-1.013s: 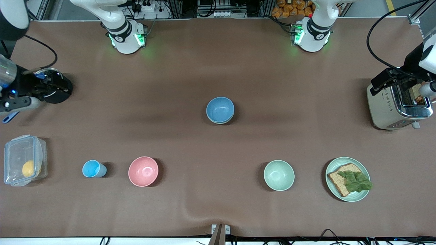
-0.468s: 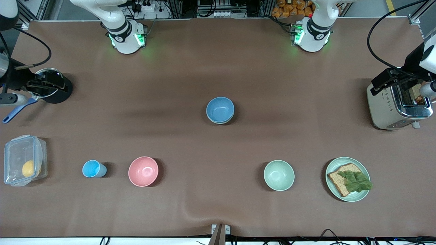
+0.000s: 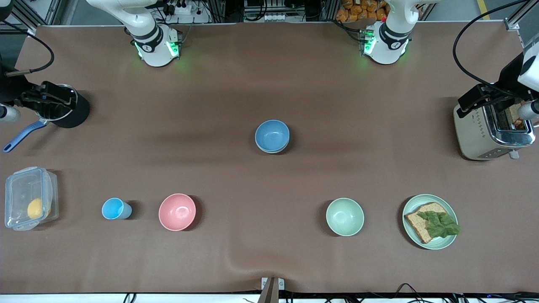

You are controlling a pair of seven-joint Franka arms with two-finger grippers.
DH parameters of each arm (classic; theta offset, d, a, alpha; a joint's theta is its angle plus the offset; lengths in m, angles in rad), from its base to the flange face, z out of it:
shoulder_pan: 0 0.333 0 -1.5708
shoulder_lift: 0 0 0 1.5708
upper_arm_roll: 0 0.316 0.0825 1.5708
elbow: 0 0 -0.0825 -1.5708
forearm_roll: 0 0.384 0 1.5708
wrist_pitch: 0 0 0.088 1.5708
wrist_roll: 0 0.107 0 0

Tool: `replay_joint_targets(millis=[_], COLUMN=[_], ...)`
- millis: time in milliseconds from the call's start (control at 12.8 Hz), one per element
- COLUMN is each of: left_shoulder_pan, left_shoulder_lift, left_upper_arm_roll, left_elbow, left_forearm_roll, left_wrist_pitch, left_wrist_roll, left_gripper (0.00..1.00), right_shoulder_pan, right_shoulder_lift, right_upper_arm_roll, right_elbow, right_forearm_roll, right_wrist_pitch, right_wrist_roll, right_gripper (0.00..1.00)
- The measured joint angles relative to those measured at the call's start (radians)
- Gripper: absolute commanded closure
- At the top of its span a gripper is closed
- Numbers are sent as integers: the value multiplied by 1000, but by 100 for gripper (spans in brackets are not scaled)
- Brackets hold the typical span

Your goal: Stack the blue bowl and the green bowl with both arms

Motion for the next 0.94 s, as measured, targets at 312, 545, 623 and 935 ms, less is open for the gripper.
replay_joint_targets(millis=[312,545,623,935], left_shoulder_pan=[-1,-3,-3,-3], left_shoulder_lift=[0,0,0,0], left_upper_arm_roll=[-6,-12,-12,-11], left_elbow=[0,-2,-2,-2], left_forearm_roll=[-2,-2,-2,-2], left_wrist_pitch=[-19,-37,-38,-38], left_wrist_roll=[0,0,0,0], left_gripper=[0,0,0,0], right_shoulder_pan=[0,0,0,-6], right_shoulder_lift=[0,0,0,0], right_upper_arm_roll=[0,1,1,-1], right_elbow=[1,17,21,21], right_forearm_roll=[-2,-6,-6,-7], right_wrist_pitch=[17,32,32,32], right_wrist_roll=[0,0,0,0], right_gripper=[0,0,0,0])
